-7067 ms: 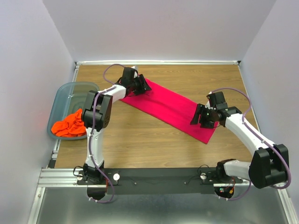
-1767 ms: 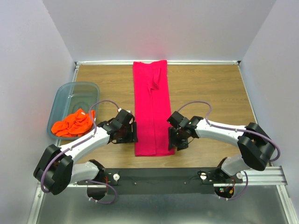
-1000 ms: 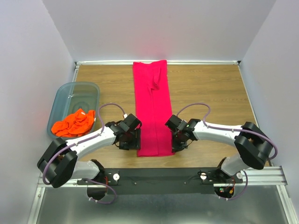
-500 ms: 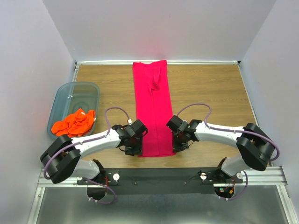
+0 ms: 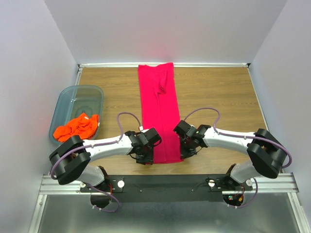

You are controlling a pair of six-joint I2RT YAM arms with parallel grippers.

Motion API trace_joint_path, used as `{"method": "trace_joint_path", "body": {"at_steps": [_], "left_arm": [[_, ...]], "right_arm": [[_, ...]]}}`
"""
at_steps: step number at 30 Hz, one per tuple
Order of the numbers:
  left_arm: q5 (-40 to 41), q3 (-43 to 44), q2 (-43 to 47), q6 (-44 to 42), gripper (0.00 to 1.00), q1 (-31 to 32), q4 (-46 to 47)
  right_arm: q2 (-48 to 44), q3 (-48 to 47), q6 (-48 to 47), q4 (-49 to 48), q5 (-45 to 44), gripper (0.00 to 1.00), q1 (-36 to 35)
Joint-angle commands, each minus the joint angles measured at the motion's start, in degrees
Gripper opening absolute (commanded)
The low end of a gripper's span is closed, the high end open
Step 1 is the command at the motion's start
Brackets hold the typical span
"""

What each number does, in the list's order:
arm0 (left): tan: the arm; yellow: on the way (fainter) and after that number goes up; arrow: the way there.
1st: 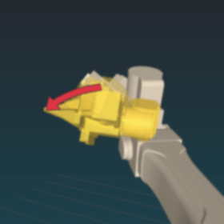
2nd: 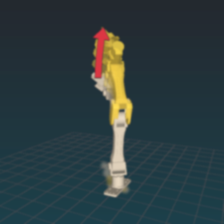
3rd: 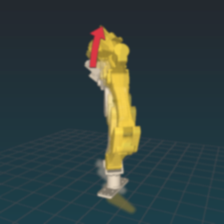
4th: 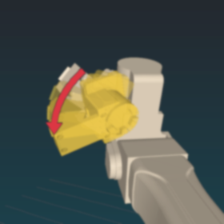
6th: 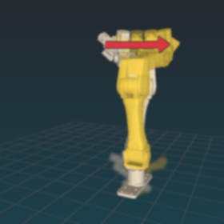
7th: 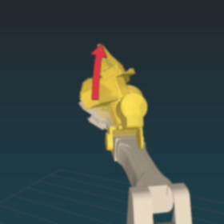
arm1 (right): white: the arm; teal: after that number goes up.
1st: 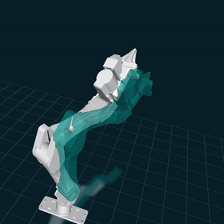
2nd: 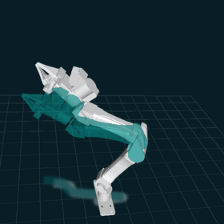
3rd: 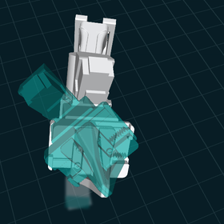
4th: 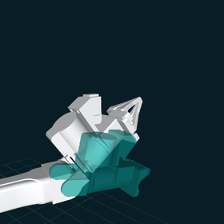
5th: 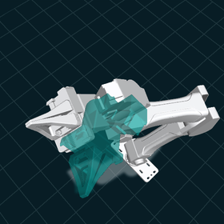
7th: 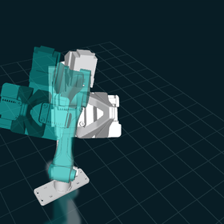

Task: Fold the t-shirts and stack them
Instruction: Fold the tshirt

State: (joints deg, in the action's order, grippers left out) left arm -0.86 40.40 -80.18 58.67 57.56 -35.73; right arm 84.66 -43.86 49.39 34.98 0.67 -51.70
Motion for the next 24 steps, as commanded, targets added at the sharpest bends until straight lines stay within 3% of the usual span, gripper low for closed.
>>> {"method": "trace_joint_path", "body": {"at_steps": [1,9,24], "left_arm": [[2.9,-2.9,-1.7,2.6,0.47,1.0,1.0],[6.7,-0.7,4.2,6.6,0.52,0.9,-7.0],[11.2,8.6,-0.9,7.7,0.53,2.1,-8.2]], "right_arm": [[-0.8,2.0,-1.2,2.7,-3.5,0.01,-0.3],[-2.3,2.8,-1.0,2.7,-3.4,0.01,-0.3],[-2.5,1.6,-3.5,2.7,-3.0,0.01,-0.4]]}}
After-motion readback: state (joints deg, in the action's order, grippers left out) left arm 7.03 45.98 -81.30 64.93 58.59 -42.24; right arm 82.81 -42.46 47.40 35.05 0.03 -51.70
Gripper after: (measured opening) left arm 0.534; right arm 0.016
